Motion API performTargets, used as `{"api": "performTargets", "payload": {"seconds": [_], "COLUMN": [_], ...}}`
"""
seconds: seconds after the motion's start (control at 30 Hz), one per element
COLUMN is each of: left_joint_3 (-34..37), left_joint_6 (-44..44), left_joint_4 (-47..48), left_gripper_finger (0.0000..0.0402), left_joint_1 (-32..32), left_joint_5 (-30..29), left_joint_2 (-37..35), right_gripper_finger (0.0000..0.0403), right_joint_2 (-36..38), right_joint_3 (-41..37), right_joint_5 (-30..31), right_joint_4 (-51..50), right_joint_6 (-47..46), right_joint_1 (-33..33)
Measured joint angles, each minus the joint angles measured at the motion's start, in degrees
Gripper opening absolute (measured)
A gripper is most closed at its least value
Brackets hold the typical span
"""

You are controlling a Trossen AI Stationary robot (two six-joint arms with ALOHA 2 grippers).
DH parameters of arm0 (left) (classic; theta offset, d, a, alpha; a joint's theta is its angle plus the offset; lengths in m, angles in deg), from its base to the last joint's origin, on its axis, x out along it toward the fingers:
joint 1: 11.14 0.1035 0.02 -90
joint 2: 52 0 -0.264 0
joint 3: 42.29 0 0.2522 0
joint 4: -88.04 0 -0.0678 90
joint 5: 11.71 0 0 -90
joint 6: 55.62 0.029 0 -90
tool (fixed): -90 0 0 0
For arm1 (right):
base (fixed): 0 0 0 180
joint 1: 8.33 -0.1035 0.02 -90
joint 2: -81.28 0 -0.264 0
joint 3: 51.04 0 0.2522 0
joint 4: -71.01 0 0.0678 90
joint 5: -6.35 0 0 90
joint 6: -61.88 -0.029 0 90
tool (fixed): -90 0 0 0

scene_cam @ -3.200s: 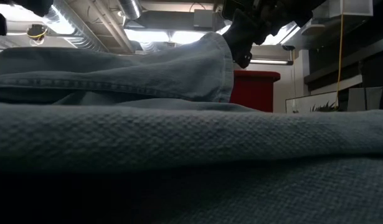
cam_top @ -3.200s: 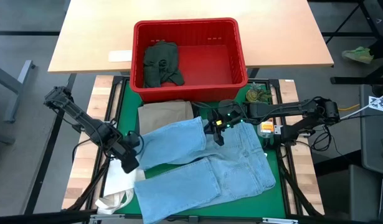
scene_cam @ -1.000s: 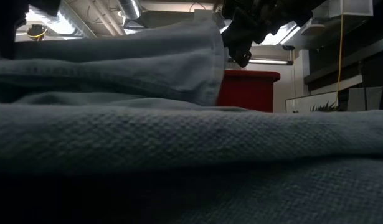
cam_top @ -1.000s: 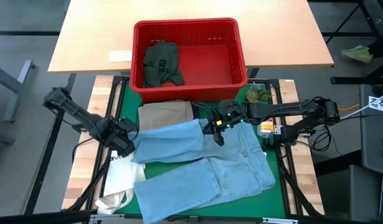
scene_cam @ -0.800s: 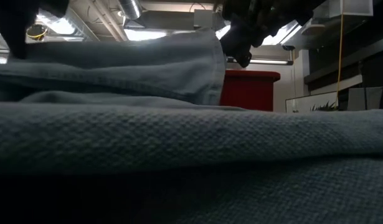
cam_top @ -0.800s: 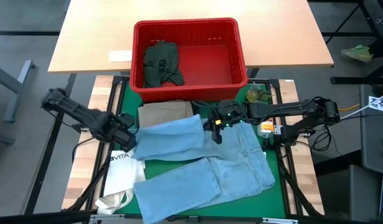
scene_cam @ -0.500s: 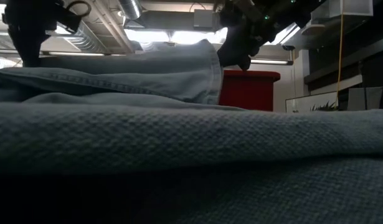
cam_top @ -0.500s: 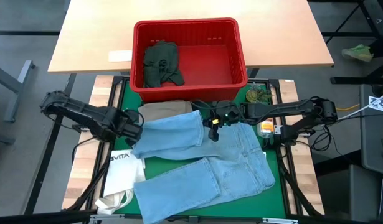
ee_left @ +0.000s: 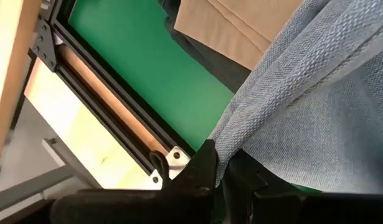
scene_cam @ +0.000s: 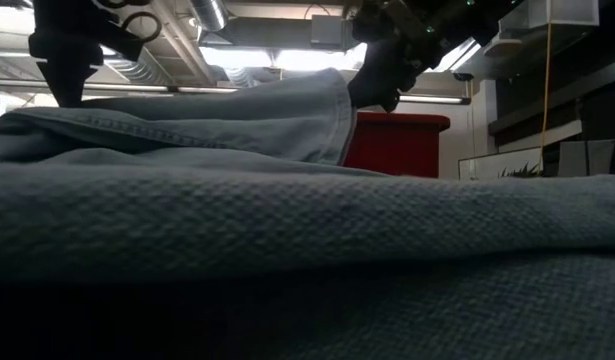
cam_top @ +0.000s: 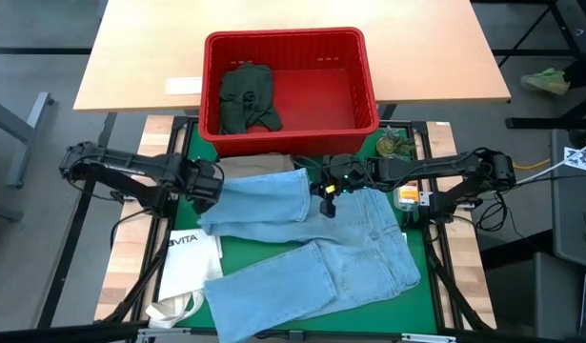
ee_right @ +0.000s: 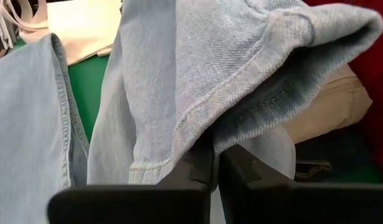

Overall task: Fold Laundry from Bin
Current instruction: Fold the light blue pants

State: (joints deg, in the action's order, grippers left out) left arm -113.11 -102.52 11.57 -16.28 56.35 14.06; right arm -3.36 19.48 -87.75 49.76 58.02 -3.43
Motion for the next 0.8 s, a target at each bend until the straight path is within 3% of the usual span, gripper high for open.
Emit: {"api": "performTargets", "payload": {"seconds": [0.13,0.3,0.43,0.63,0.8], "left_joint_3": [0.0,0.0,0.0,0.0,0.0], "left_joint_6": [2.0,4.0,4.0,4.0,4.0], "left_joint_4": [0.3,0.2,0.2,0.2,0.1], "left_gripper_finger": [0.0008,0.0008,0.0008,0.0008,0.0008], "left_joint_1": [1.4,2.7,3.4,3.4,3.4], "left_joint_5": [0.2,0.4,0.4,0.4,0.4], "left_joint_2": [0.0,0.0,0.0,0.0,0.0], "right_gripper_finger": [0.0055,0.0134,0.018,0.0209,0.0211], "right_joint_2": [0.0,0.0,0.1,0.9,0.9], "right_joint_3": [0.0,0.0,0.0,3.0,10.9], "right_joint_5": [0.3,2.4,-0.1,-7.1,-4.2], "right_joint_4": [-0.1,-0.1,0.0,-4.1,-16.5], "right_joint_6": [2.3,5.5,10.3,18.4,32.3], "right_joint_1": [0.0,0.2,1.3,2.8,2.6]}}
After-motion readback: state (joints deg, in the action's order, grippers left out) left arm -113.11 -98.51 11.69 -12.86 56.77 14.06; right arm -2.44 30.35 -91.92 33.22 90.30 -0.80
